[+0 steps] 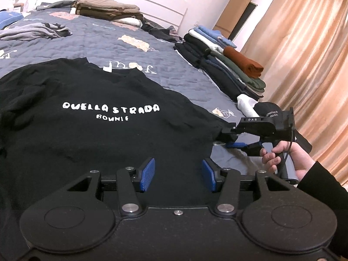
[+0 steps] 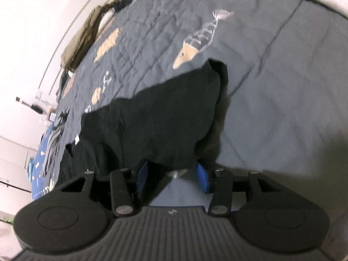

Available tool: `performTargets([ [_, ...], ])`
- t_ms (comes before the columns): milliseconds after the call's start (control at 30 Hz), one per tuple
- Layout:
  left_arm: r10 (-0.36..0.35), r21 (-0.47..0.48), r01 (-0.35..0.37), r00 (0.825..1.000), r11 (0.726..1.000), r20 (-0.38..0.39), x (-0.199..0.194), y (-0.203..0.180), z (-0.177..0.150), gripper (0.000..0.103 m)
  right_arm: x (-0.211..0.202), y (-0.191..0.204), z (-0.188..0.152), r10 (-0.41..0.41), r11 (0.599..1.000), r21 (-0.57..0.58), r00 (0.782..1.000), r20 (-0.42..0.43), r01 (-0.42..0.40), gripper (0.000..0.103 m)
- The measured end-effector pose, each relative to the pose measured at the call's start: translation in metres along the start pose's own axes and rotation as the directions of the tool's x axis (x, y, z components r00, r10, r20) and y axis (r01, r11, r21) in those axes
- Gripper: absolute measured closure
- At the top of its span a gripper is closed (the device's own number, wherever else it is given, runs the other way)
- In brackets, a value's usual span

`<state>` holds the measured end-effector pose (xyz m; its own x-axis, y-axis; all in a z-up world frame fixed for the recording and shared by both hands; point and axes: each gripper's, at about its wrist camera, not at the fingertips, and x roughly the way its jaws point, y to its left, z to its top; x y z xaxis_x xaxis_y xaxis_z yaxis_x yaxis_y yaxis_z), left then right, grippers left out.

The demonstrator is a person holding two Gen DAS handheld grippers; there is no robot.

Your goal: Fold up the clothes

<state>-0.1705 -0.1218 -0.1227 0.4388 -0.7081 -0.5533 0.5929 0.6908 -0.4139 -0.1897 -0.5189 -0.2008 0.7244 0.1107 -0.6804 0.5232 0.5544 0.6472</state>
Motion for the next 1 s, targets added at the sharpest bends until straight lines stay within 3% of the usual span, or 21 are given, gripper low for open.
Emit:
performTargets([
  [67, 0.002, 0.004, -0.002, 1.0, 1.0, -0.001, 0.0, -0.002, -0.001, 0.055, -0.002, 0.002, 0.0, 0.008, 1.0, -0.017, 0.999, 0.037, -0.007, 0.059],
  [133, 0.003, 0.009, -0.003, 1.0, 1.0, -0.002, -0.001, -0.002, -0.001, 0.055, -0.005, 0.004, 0.001, 0.016, 0.999, -0.034, 0.997, 0.072, -0.013, 0.07],
  [200, 0.004, 0.009, -0.004, 1.0, 1.0, -0.002, -0.001, -0.001, -0.002, 0.055, -0.008, 0.005, 0.003, 0.029, 0.999, -0.029, 0.997, 0.076, -0.027, 0.094],
  [233, 0.006, 0.008, -0.006, 1.0, 1.0, -0.002, -0.002, 0.0, -0.002, 0.055, -0.009, 0.006, 0.004, 0.036, 0.999, -0.026, 0.996, 0.079, -0.034, 0.097],
  [633, 0.009, 0.005, -0.009, 1.0, 1.0, -0.002, -0.001, 0.0, -0.001, 0.055, -0.058, 0.001, 0.027, 0.166, 0.985, 0.025, 0.977, 0.133, -0.171, 0.102],
  [733, 0.01, 0.009, -0.01, 1.0, 1.0, -0.002, 0.0, -0.001, -0.001, 0.055, -0.063, 0.003, 0.032, 0.024, 0.996, -0.088, 0.992, 0.121, -0.014, 0.102],
  [800, 0.008, 0.013, -0.008, 1.0, 1.0, -0.004, 0.0, -0.001, -0.001, 0.055, -0.065, 0.001, 0.034, -0.037, 0.99, -0.128, 0.99, 0.137, 0.055, 0.099],
  [900, 0.008, 0.016, -0.008, 1.0, 1.0, -0.005, 0.0, -0.002, -0.001, 0.055, -0.064, -0.009, 0.037, 0.003, 0.997, -0.076, 0.992, 0.126, 0.006, 0.098],
  [1000, 0.008, 0.014, -0.008, 1.0, 1.0, -0.005, 0.001, -0.002, -0.001, 0.055, -0.064, -0.004, 0.035, 0.065, 0.994, -0.098, 0.993, 0.103, -0.055, 0.097],
])
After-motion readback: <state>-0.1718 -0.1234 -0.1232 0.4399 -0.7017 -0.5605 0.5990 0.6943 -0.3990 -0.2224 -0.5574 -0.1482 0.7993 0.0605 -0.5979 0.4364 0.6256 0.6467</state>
